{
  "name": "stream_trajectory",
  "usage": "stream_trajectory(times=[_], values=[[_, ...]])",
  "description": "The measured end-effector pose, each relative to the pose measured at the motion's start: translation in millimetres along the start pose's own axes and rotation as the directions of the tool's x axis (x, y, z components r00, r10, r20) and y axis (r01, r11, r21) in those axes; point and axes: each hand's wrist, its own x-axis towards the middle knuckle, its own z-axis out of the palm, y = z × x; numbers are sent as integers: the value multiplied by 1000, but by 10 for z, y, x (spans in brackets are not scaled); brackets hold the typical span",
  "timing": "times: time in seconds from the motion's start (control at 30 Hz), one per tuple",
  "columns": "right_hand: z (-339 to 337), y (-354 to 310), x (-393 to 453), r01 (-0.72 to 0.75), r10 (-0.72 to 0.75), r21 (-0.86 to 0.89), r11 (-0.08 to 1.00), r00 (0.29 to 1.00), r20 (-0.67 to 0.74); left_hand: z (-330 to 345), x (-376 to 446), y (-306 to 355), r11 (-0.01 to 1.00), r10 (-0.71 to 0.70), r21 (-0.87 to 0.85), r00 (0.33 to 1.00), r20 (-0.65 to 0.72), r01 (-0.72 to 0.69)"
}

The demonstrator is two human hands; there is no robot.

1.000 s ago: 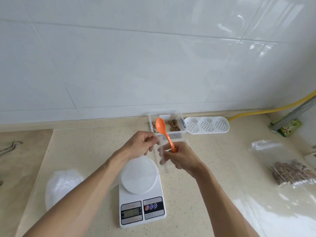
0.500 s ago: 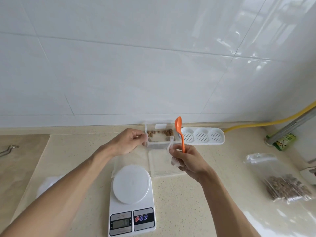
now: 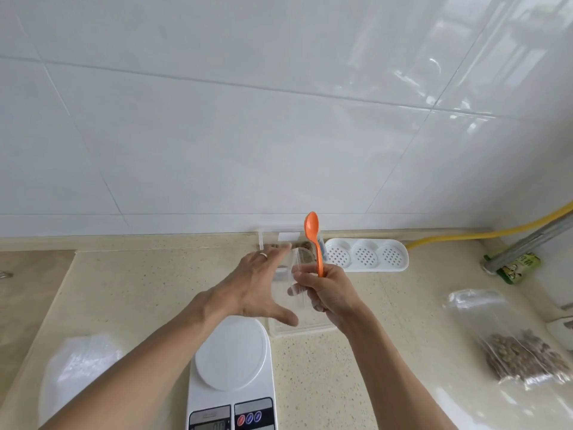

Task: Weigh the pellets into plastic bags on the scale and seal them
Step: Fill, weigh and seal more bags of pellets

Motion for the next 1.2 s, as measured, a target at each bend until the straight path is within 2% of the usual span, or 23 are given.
stream_trajectory(times=[0.13, 0.27, 0.4, 0.53, 0.57, 0.63, 0.7, 0.77, 0.83, 0.93, 1.03, 1.1, 1.2], values=[[45, 42, 77, -21, 22, -5, 1000, 999, 41, 82, 14, -80, 998, 31, -44, 987, -155, -38], [44, 82, 150, -5, 7, -43, 999, 999, 36, 86, 8, -124, 993, 42, -102, 973, -225, -66], [56, 116, 235, 46, -48, -126, 991, 999, -16, 104, 46, -184, 992, 4, -125, 973, -229, -34], [-41, 115, 363, -36, -7, -244, 969, 984, -177, 107, 109, -283, 995, -66, -92, 971, -228, 45], [-102, 125, 413, -56, -18, -340, 939, 978, -210, 106, 125, -335, 994, -88, -81, 969, -230, 71], [-244, 152, 514, -61, -89, -588, 807, 971, -222, 107, 154, -456, 991, -132, -50, 962, -238, 124], [-331, 177, 594, -40, -159, -724, 688, 966, -205, 123, 181, -583, 983, -181, -54, 954, -240, 173], [-374, 198, 654, 3, -266, -742, 670, 935, -236, 150, 196, -694, 974, -223, -78, 944, -243, 210], [-382, 177, 687, 50, -384, -691, 721, 859, -339, 190, 219, -796, 966, -255, -96, 936, -244, 239], [-391, 151, 779, 114, -466, -605, 788, 754, -463, 256, 267, -902, 960, -277, -105, 929, -246, 258], [-417, 137, 925, 155, -557, -663, 732, 697, -452, 301, 329, -950, 960, -279, -110, 922, -267, 258], [-460, 171, 1012, 127, -584, -735, 666, 702, -408, 326, 380, -970, 960, -278, -110, 919, -278, 257], [-479, 229, 1086, 76, -494, -715, 695, 773, -398, 346, 445, -984, 957, -290, -112, 911, -294, 269]])
